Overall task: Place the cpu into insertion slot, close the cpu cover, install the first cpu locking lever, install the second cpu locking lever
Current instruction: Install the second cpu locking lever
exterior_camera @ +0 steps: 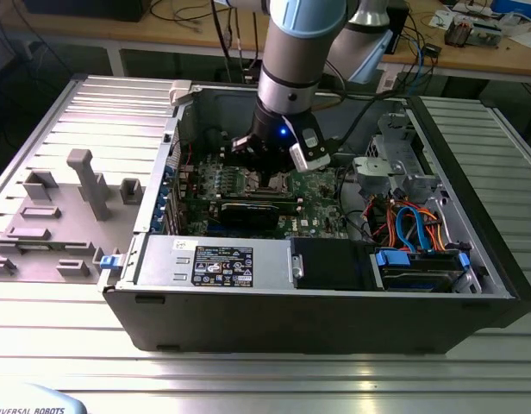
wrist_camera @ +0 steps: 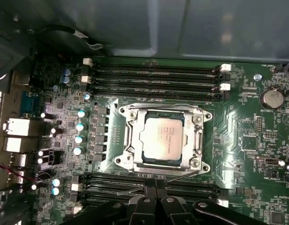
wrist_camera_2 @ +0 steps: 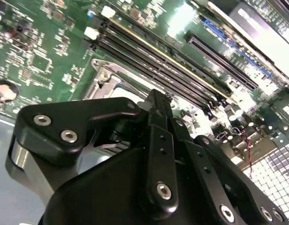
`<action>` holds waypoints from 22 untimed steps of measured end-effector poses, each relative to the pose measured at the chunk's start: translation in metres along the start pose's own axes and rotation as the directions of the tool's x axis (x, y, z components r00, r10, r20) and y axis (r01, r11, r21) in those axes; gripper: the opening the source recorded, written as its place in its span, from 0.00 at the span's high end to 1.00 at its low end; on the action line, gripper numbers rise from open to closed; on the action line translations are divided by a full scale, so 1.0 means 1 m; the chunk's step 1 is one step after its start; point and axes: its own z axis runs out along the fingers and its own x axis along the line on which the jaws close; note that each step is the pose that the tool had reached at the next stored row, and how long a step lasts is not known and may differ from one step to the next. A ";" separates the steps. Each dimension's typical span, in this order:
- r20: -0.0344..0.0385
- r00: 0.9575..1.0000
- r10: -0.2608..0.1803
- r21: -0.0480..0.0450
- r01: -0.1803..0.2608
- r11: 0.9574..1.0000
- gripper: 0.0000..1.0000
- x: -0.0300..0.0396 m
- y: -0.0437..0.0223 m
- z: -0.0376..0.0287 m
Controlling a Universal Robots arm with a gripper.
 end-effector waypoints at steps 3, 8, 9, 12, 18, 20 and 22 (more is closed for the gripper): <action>0.000 1.000 0.000 -0.003 0.000 1.000 0.89 0.0038 -0.0003 0.0016; 0.001 1.000 0.001 -0.013 -0.001 1.000 0.89 0.0062 -0.0028 0.0083; 0.001 1.000 0.000 -0.020 0.000 1.000 0.89 0.0070 -0.0033 0.0092; 0.002 1.000 0.000 -0.033 0.000 0.999 0.89 0.0082 -0.0049 0.0116; 0.005 1.000 0.000 -0.068 0.001 0.998 0.89 0.0104 -0.0102 0.0167; 0.005 1.000 0.000 -0.073 0.001 0.997 0.89 0.0111 -0.0115 0.0173; 0.006 1.000 -0.001 -0.080 0.001 0.997 0.89 0.0124 -0.0141 0.0181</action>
